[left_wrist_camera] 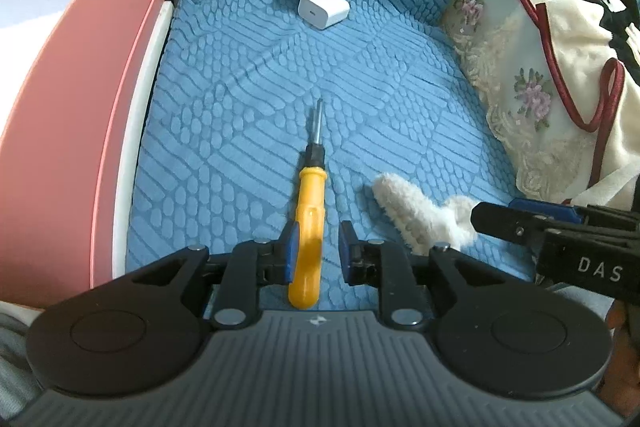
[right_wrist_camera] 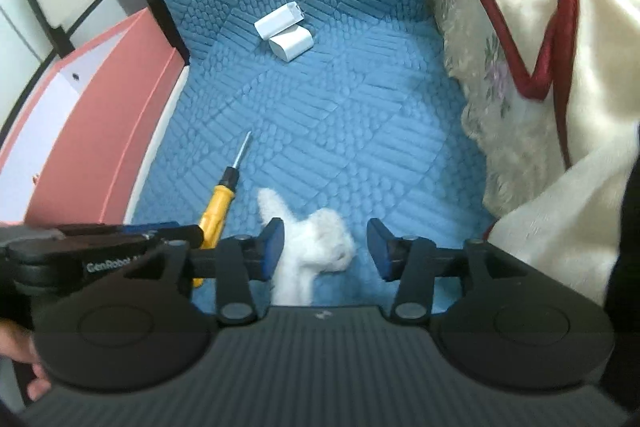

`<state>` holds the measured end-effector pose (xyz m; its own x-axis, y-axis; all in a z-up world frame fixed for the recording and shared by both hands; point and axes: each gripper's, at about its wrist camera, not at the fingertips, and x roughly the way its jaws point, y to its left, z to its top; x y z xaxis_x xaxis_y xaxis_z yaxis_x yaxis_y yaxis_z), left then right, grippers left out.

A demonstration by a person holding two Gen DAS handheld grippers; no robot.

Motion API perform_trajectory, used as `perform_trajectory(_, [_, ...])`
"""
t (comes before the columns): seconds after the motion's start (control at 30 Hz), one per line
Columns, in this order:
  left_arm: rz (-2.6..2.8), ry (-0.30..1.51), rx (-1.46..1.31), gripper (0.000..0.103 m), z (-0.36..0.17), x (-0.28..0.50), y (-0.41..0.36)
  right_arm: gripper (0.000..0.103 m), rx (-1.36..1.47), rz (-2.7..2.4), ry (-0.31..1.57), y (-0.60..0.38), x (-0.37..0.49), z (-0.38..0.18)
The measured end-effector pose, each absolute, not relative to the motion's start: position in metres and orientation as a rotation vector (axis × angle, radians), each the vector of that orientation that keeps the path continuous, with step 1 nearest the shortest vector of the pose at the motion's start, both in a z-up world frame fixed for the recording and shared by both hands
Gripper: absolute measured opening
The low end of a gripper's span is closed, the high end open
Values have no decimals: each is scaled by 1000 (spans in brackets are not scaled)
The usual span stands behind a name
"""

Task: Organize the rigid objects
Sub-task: 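Grasp the yellow screwdriver handle with the left tool while the right tool grasps the white hair clip, then lift the yellow screwdriver with the left tool while the right tool lifts the white hair clip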

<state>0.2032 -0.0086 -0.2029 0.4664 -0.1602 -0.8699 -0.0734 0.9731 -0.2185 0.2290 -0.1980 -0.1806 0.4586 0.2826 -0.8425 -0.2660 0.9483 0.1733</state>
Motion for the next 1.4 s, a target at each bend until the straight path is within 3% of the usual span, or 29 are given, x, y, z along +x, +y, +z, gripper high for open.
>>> perform_trajectory(0.2, [-18, 1093, -250, 25, -201, 209, -10, 50, -67, 464, 1129, -186, 243, -195])
perform_trajectory(0.27, [-7, 1097, -259, 25, -202, 210, -10, 58, -99, 471, 1134, -181, 243, -199])
perform_trajectory(0.33, [2, 1096, -257, 25, -201, 211, -11, 59, -152, 456, 1148, -175, 243, -203])
perform_trajectory(0.43, [22, 1098, -262, 25, -202, 214, -12, 57, -137, 451, 1160, -174, 248, -210])
perform_trajectory(0.57, [44, 1106, -268, 26, -205, 217, -13, 47, -136, 468, 1165, -172, 248, -212])
perform_trajectory(0.73, [60, 1108, -261, 36, -212, 221, -18, 46, -59, 395, 1147, -185, 254, -209])
perform_trajectory(1.17, [60, 1116, -136, 36, -238, 238, -37, 46, -14, 358, 1142, -190, 259, -216])
perform_trajectory(1.3, [70, 1073, -128, 35, -241, 243, -36, 46, -17, 353, 1131, -190, 260, -217])
perform_trajectory(1.4, [82, 1069, -99, 24, -241, 248, -37, 46, -19, 344, 1125, -189, 261, -217])
